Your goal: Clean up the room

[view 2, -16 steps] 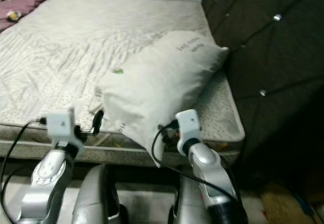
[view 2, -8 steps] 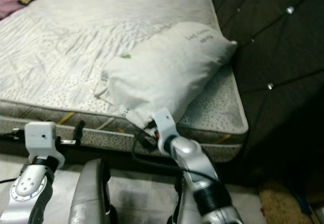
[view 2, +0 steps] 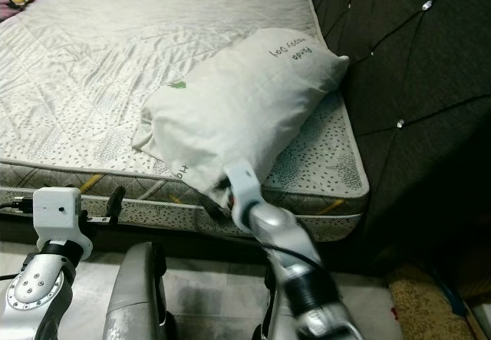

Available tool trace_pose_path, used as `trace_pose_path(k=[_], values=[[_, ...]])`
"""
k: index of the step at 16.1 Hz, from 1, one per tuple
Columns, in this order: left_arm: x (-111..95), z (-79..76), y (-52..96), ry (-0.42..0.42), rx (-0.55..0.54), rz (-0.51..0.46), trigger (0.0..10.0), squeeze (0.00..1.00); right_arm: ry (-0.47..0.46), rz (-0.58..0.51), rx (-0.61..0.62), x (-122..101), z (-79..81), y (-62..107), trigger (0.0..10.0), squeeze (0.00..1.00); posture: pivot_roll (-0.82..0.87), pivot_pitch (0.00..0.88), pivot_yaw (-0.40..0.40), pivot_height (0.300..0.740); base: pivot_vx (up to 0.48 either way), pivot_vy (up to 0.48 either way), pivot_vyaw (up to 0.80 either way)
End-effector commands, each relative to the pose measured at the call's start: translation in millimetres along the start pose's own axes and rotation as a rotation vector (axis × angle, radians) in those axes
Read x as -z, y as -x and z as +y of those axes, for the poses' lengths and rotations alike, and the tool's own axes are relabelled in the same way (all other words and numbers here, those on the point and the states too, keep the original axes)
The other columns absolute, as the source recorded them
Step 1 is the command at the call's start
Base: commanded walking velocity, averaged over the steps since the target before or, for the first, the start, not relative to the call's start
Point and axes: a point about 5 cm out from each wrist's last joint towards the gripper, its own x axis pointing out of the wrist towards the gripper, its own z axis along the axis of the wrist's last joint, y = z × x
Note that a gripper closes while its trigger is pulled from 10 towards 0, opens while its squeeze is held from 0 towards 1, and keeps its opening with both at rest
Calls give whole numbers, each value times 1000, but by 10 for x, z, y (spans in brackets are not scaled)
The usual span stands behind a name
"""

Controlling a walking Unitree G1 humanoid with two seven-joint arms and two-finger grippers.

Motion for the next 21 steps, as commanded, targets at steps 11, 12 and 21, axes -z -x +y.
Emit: trace_pose_path(k=[11,12,21], values=[[-41,-39,-77,-20,48,-7,10000,0,-61,-82,121,-284,-281,132,10000,0,141,0,-30,537,0,0,0],[-40,-42,-79,-19,48,-7,10000,0,-75,-79,89,-292,-197,107,10000,0,138,0,-25,537,0,0,0],[-36,-58,-95,-27,60,-3,10000,0,-102,-151,72,-570,159,-216,10000,0,159,0,-26,537,0,0,0]])
